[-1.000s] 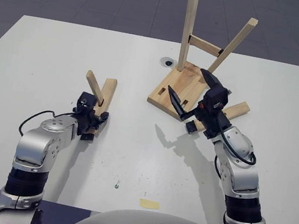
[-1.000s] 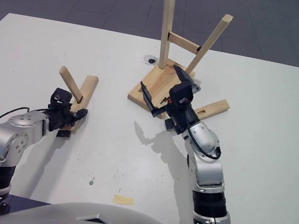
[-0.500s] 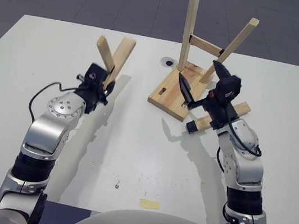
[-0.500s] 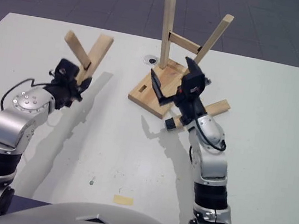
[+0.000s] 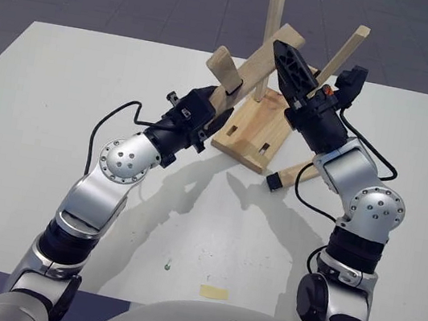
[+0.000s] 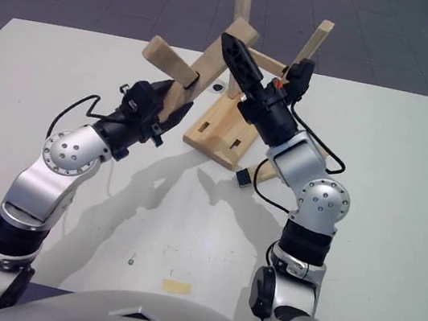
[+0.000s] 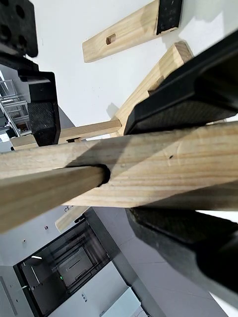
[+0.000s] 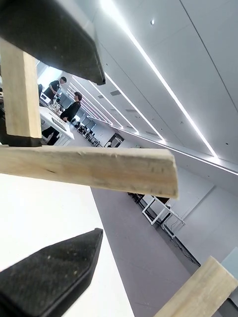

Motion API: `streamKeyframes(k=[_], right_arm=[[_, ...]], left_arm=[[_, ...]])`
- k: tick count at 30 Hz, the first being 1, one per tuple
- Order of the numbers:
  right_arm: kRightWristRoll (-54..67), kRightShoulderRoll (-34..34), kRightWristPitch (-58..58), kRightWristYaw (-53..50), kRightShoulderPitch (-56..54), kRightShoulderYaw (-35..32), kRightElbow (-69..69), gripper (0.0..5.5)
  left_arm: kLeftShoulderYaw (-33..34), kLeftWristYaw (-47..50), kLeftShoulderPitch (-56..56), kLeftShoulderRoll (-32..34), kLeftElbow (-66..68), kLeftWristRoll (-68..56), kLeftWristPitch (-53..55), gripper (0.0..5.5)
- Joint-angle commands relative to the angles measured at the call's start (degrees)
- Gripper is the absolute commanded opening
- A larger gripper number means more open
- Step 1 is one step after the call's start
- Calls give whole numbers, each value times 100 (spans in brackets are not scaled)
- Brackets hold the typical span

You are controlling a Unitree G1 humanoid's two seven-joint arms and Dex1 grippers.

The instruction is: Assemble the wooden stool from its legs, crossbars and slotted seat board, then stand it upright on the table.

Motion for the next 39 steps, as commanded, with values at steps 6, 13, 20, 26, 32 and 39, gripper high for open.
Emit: streamKeyframes(k=[6, 13, 20, 26, 32, 39], right_arm=[[-149, 21, -79, -49, -111, 239, 64, 408], [-74, 131, -413, -131, 179, 137, -250, 306], [-203, 42, -561, -55, 307, 203, -298, 175], [-286, -11, -577, -46, 202, 195, -151, 109], [-374, -1, -710, -139, 296, 126, -238, 107], [-1433, -257, -1408, -807, 632, -411, 60, 100]], left_arm=[[-156, -225, 23, -17, -294, 340, 48, 208], [-179, -444, -128, -97, -111, 368, -39, 208], [-55, -415, -80, -320, -96, 287, 46, 208], [0, -306, 73, -408, -183, 407, 84, 208], [42, -300, 10, -439, -98, 442, 122, 257], [1631, 171, 230, -577, -178, -32, 483, 376]])
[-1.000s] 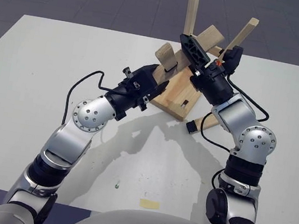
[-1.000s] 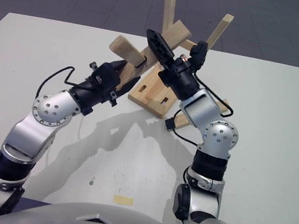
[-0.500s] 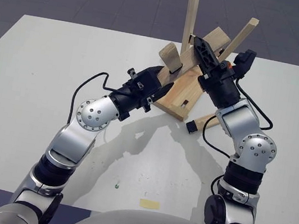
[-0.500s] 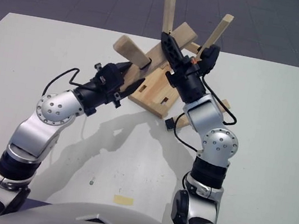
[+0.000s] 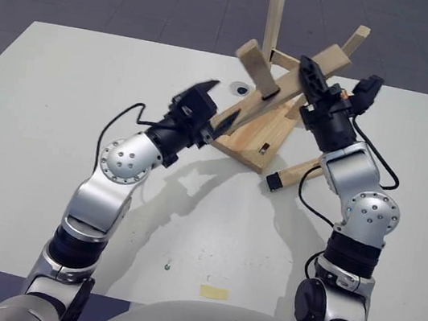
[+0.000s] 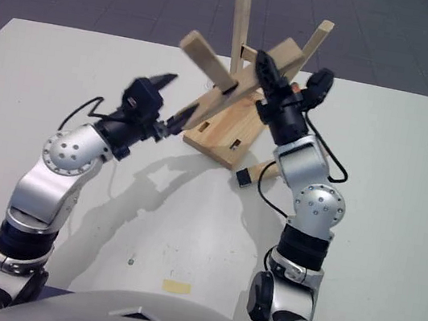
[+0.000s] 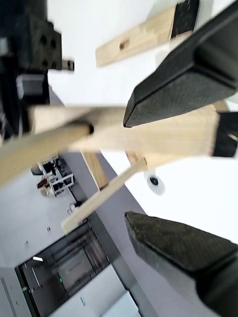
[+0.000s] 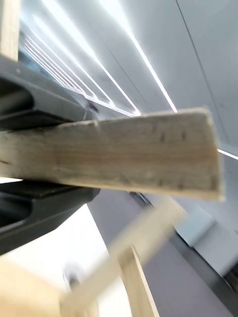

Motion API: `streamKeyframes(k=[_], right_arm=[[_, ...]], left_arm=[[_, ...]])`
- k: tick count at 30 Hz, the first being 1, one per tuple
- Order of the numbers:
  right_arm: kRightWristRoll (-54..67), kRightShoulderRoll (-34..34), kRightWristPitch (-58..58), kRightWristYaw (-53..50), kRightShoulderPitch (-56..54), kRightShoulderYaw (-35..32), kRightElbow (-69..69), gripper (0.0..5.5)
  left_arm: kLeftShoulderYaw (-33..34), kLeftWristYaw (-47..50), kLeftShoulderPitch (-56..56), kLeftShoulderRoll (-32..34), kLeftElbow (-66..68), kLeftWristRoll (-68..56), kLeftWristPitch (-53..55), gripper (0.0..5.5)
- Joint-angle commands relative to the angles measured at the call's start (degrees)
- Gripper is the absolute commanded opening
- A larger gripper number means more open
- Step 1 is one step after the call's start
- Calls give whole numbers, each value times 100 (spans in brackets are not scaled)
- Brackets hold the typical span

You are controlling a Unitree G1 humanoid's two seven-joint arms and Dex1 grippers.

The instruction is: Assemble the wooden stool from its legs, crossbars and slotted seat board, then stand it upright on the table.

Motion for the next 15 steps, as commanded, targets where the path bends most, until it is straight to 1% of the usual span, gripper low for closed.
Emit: streamKeyframes(k=[1, 4, 9, 10, 15], right_arm=[[-593, -146, -209, -395, 474, -177, -34, 100], [-1065, -124, -389, -722, 826, -246, -165, 100], [-1585, -95, -752, -1027, 1037, -263, -480, 101], [-1676, -115, -768, -1067, 1073, -257, -493, 101], [-2323, -463, -604, -1150, 1384, -58, -712, 101]], left_arm=[[782, 315, 157, 47, 65, -50, 189, 399], [933, 506, 270, 69, 166, 69, 185, 447], [710, 530, 369, -14, 130, 100, 217, 532], [672, 529, 372, -10, 130, 118, 217, 540], [570, 509, 358, 66, 157, 195, 204, 540]])
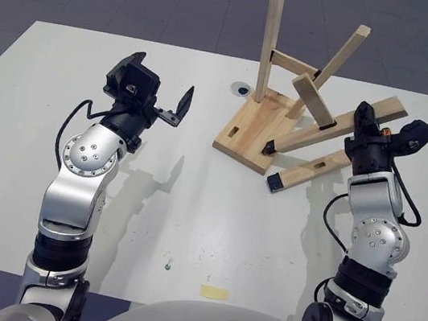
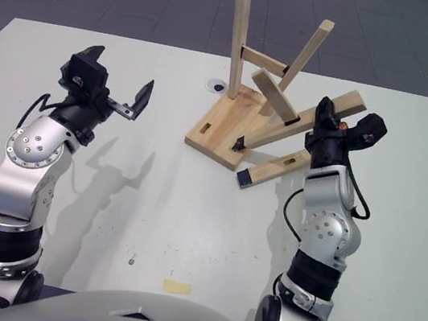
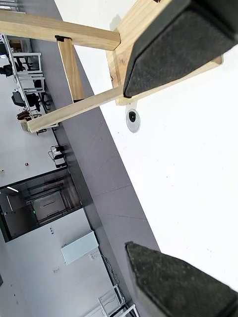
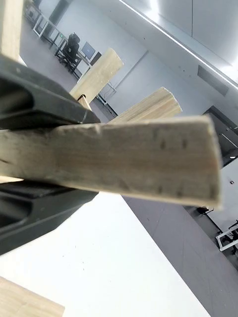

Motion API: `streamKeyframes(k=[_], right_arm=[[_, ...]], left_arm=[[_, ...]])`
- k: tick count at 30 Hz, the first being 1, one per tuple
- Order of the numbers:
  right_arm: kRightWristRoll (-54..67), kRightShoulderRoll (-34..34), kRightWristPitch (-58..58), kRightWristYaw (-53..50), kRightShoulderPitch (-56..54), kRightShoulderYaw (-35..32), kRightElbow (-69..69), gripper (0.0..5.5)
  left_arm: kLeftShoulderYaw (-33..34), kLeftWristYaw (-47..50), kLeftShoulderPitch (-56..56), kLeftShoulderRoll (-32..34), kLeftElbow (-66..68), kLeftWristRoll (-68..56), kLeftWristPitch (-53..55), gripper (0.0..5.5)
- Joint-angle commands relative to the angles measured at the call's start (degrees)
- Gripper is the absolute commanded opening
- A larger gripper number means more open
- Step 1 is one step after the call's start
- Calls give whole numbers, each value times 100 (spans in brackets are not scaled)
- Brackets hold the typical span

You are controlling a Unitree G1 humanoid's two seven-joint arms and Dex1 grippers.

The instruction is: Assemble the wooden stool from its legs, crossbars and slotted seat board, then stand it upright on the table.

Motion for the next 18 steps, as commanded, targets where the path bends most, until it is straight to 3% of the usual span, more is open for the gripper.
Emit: streamKeyframes(k=[1, 12, 15, 18], right_arm=[[-764, -400, 306, -244, 434, 114, -15, 101], [-2249, -963, 568, -233, 498, 834, 6, 103], [-2029, -1132, 447, 864, 739, 1197, 464, 104], [-1907, -1353, 389, 1598, 720, 1152, 962, 103]], left_arm=[[-92, -8, 11, 99, 59, 143, 29, 540], [-366, -16, 42, 125, 163, 355, -72, 540], [-413, -10, 28, 71, 182, 370, -72, 540], [-494, -38, 19, 107, 188, 434, -82, 540]])
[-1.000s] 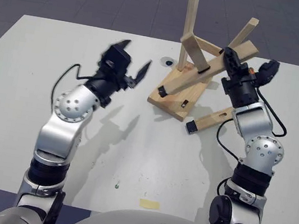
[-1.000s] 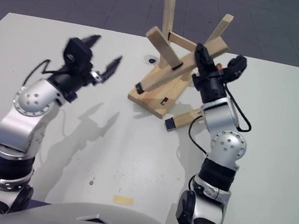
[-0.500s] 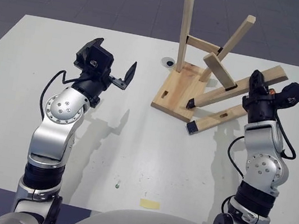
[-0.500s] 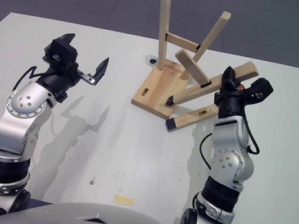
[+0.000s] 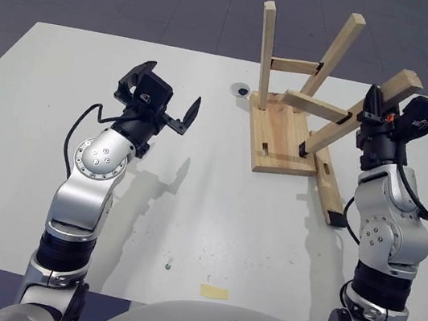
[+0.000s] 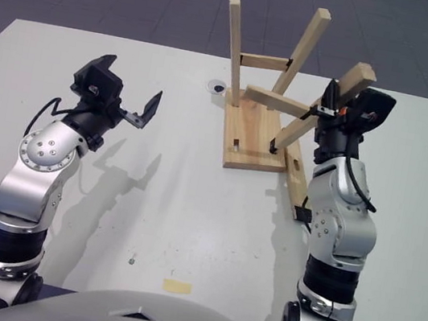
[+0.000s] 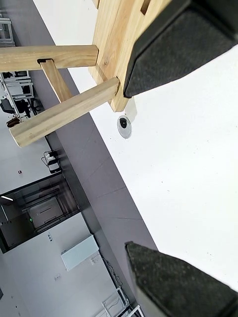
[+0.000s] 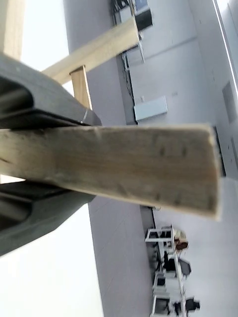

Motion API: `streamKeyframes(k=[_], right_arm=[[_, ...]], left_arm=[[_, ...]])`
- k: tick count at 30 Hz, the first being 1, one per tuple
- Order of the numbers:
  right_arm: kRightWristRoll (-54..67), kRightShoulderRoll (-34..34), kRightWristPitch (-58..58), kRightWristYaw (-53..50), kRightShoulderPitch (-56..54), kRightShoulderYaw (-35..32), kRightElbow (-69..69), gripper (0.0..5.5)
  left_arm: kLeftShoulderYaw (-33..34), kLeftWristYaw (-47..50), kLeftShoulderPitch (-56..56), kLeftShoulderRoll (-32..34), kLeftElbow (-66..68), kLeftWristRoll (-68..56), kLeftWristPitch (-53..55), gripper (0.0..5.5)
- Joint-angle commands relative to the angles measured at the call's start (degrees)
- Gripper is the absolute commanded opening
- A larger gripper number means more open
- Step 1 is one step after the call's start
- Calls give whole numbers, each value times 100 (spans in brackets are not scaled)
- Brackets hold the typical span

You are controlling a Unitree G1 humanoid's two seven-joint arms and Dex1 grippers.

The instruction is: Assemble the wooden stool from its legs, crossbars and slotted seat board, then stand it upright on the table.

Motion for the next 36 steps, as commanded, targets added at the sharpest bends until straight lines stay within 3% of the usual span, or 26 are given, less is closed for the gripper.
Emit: streamKeyframes(k=[1, 8, 13, 20, 21, 26, 32, 36], right_arm=[[143, -353, 634, 1196, 620, 166, 1386, 103], [3, -482, 419, 1466, 290, -35, 2036, 103], [-196, -73, 306, 1453, 1135, 716, 1319, 103], [-99, 67, -72, 1084, 88, 260, 973, 103], [-60, 87, -66, 1045, -19, 218, 906, 139], [78, 233, -404, 1026, -417, -175, 649, 220], [445, 405, -845, 680, -30, -1259, 465, 324], [114, 148, -966, 303, 66, -1811, 1153, 384]], left_arm=[[-136, -56, 1, 76, 75, 134, -36, 540], [-200, -86, -68, 128, 168, 197, -101, 540], [-247, -75, -81, 84, 202, 227, -135, 540], [-291, -179, -177, 96, 325, 204, -209, 540], [-296, -186, -190, 105, 340, 213, -220, 540], [-263, -147, -130, 85, 343, 217, -229, 540], [-249, -74, -30, 34, 364, 246, -251, 540], [-351, -1, 117, -70, 267, 304, -229, 540]])
